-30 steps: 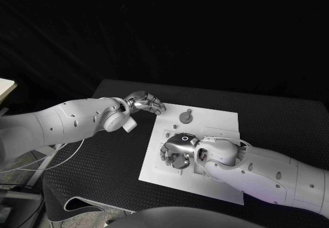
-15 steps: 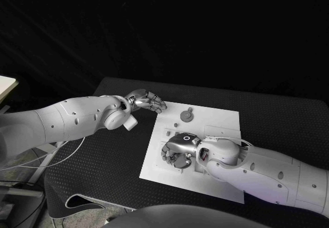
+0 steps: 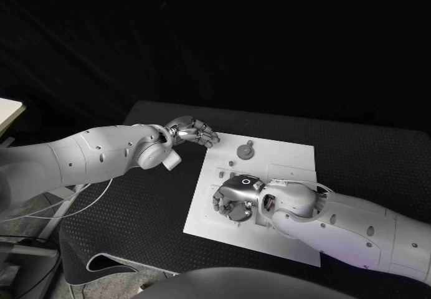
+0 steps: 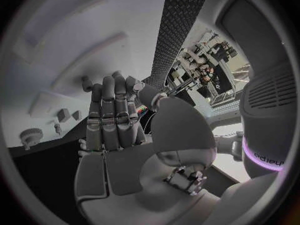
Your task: Assemble the parts on the task board
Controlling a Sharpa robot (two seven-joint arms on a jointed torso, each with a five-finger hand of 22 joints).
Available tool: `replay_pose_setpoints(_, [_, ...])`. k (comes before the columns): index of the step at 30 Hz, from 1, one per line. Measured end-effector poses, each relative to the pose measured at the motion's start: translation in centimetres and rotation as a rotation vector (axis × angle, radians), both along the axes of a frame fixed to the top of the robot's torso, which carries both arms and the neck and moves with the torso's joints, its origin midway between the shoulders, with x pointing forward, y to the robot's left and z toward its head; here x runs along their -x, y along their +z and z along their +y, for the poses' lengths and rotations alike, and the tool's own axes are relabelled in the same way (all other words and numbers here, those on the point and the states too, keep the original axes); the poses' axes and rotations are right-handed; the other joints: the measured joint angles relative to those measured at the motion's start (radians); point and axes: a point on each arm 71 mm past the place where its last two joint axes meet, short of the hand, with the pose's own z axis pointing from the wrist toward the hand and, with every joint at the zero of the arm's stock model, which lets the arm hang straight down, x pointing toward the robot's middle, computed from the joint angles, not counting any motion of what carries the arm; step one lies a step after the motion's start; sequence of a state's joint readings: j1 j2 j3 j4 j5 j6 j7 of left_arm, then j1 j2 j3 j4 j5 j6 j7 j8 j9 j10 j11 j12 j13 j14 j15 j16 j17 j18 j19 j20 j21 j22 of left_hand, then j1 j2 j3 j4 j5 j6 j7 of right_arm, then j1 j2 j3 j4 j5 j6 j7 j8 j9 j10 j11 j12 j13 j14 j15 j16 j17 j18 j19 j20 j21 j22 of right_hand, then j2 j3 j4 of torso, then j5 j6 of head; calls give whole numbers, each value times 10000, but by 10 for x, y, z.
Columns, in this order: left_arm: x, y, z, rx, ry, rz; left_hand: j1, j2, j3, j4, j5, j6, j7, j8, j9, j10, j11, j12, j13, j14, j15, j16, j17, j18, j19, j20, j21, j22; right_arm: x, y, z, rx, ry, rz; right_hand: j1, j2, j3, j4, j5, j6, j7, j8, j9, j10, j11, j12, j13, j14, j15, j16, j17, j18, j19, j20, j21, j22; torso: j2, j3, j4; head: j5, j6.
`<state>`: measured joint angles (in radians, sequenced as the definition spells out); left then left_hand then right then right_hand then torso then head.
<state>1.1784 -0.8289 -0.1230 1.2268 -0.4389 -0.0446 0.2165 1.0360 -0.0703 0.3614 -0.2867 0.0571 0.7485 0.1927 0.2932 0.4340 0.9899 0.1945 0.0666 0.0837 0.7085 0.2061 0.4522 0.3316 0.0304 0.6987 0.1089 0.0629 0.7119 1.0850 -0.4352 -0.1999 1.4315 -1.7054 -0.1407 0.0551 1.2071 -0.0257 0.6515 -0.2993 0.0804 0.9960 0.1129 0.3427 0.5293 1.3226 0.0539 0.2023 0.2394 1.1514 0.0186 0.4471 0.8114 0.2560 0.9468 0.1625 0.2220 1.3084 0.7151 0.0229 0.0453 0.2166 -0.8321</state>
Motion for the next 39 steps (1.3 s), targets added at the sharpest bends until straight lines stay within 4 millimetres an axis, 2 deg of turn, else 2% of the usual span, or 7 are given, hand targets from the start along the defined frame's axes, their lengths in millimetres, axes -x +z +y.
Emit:
replay_pose_setpoints(31, [0, 0, 0, -4, -4, 8, 0, 0, 0, 0, 0, 0, 0, 0, 0, 0, 0, 0, -8, 2, -1, 0, -3, 0, 0, 0, 0, -8, -1, -4, 0, 193, 2, 174, 0, 0, -2, -2, 0, -18, 18, -60, 8, 5, 26, -104, 53, -20, 20, -15, 16, 29, 0, 0, 0, 0, 1, -10, -1, 24, -36])
replay_pose_setpoints(33, [0, 0, 0, -5, -4, 9, 1, 0, 0, 0, 0, 0, 0, 0, 0, 0, 0, 0, -8, 2, -2, 0, -3, 0, 0, 0, 0, -8, -1, -4, 0, 243, -17, 193, -43, -41, -11, 6, 0, -85, 85, -81, 9, -138, 87, -193, 63, -120, 120, -125, 16, 79, -138, 32, 0, -2, 0, -11, -1, 21, -37])
replay_pose_setpoints(36, [0, 0, 0, -5, -5, 10, 1, -1, 0, 0, 0, 0, 0, 0, 0, 0, 0, 0, -7, 2, -2, 0, -4, 0, 0, 0, 0, -8, -2, -5, 0, 283, -42, 228, -285, -233, -102, 98, 1, -246, 246, -232, 75, -364, 177, -358, 79, -227, 225, -223, 0, 88, -234, 55, 0, -4, 0, -11, -1, 12, -41])
replay_pose_setpoints(39, [0, 0, 0, -7, -1, 12, 0, 0, 0, 0, 0, 0, 0, 0, 0, 0, 0, 0, -7, 2, -2, 0, -4, 0, 0, 0, 0, -8, -2, -5, 0, 292, -55, 267, -394, -324, -101, 101, 1, -382, 300, -287, 75, -399, 209, -408, 81, -230, 228, -225, -5, 90, -240, 60, -37, -3, 0, -11, -1, 11, -53])
